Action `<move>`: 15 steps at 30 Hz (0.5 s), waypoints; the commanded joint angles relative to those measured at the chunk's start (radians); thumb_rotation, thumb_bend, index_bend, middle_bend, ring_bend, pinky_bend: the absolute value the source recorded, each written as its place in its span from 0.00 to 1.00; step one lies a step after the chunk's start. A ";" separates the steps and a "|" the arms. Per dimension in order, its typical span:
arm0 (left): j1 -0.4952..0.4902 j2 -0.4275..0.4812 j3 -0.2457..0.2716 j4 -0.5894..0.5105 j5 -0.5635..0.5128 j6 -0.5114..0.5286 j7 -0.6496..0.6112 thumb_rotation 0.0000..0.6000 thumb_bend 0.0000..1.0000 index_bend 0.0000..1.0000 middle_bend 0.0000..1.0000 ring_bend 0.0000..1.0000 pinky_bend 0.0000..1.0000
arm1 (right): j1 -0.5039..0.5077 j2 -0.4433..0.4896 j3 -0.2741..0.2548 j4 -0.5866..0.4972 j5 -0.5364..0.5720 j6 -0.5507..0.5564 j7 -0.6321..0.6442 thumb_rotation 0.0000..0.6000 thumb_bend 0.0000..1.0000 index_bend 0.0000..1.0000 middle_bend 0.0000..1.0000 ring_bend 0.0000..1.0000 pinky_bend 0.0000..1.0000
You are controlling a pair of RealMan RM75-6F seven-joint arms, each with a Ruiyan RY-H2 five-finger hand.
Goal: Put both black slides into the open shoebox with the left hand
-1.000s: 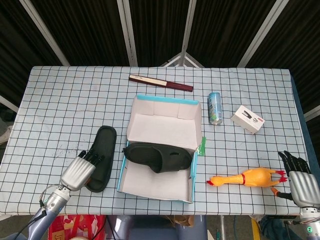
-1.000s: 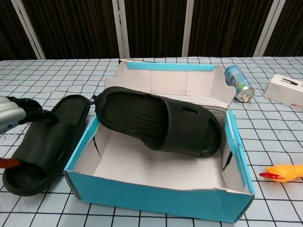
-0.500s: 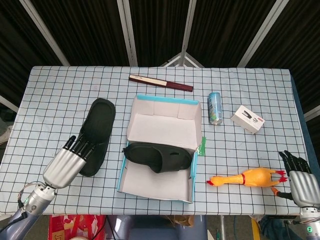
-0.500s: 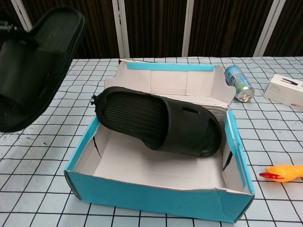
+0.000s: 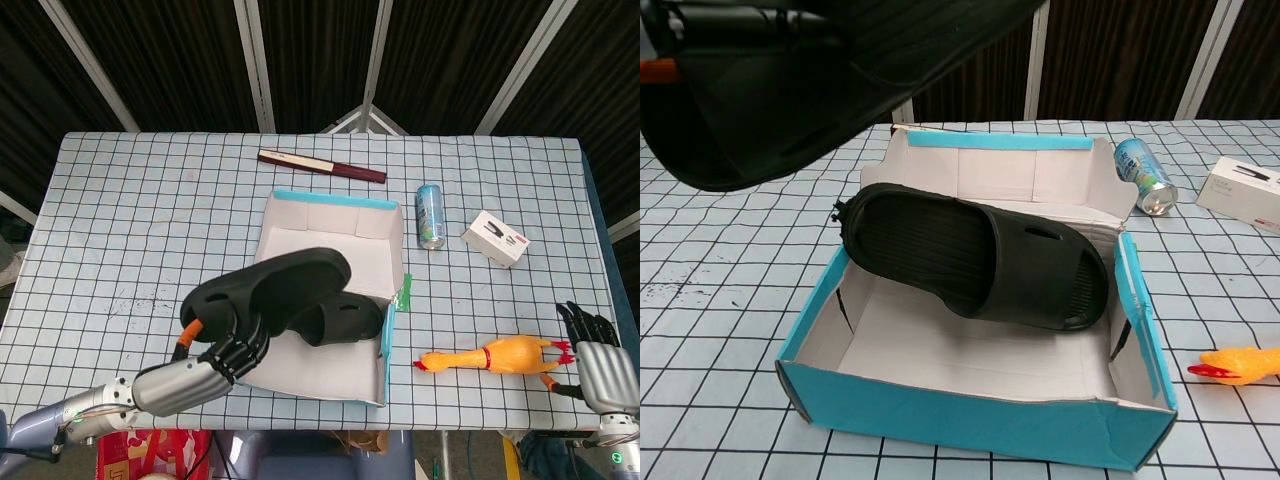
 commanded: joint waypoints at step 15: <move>-0.216 -0.070 -0.022 0.056 0.136 -0.318 -0.084 1.00 0.50 0.32 0.47 0.19 0.33 | -0.001 -0.001 -0.001 -0.001 0.003 0.001 -0.005 1.00 0.16 0.00 0.05 0.09 0.07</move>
